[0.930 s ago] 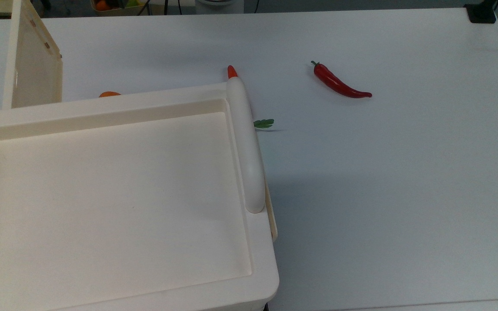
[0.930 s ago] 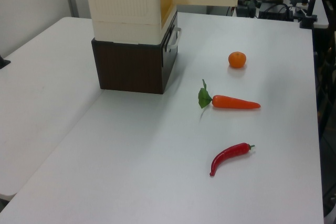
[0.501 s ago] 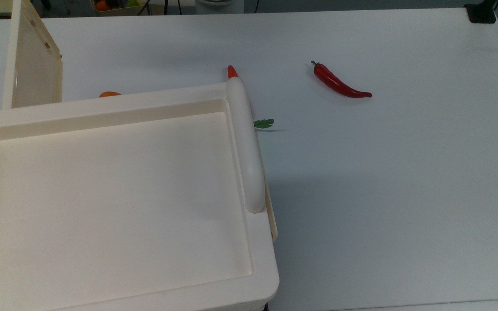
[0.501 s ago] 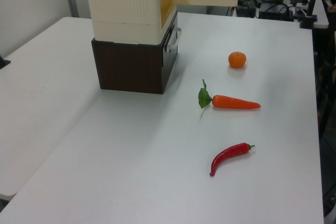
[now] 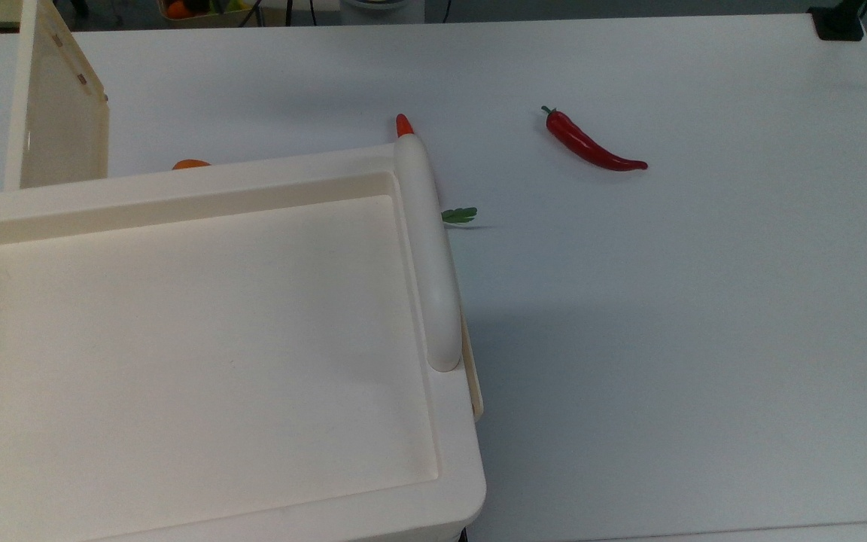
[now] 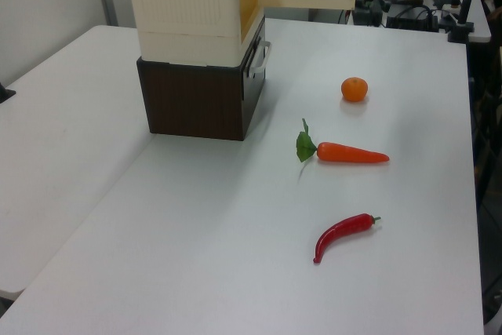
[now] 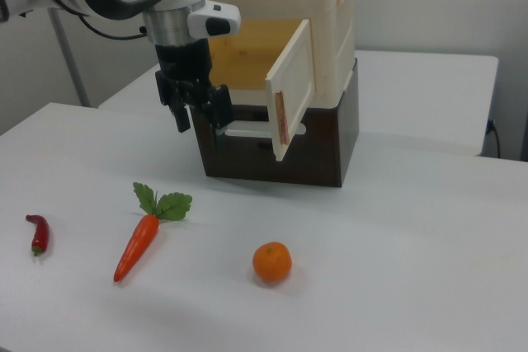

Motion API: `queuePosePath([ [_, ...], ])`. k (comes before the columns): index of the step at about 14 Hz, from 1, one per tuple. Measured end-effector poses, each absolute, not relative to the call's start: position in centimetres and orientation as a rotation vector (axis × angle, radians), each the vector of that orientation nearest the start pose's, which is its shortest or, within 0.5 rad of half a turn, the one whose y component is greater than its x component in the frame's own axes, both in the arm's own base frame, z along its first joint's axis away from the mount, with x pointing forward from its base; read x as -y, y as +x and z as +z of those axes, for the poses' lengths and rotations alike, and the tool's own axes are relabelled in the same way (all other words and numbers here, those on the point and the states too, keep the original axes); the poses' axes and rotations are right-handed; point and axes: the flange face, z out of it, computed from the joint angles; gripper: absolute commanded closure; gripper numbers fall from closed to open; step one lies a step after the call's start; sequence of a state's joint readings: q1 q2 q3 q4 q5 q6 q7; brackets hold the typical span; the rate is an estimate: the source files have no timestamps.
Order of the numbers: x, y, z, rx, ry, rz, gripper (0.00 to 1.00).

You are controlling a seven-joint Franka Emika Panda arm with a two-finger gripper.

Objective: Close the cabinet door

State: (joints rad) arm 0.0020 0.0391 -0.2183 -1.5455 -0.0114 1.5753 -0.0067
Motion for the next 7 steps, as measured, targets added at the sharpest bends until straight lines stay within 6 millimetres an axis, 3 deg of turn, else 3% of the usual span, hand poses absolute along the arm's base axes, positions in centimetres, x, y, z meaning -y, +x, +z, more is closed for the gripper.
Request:
queuePosePath([
  [4,12.6,54.7,61.6,-0.228,-3.143,0.068,0.92],
  [5,12.8,54.5,61.7,-0.208,-3.143,0.075,1.0],
  [7,13.5,54.0,62.1,-0.173,-3.142,0.075,1.0],
])
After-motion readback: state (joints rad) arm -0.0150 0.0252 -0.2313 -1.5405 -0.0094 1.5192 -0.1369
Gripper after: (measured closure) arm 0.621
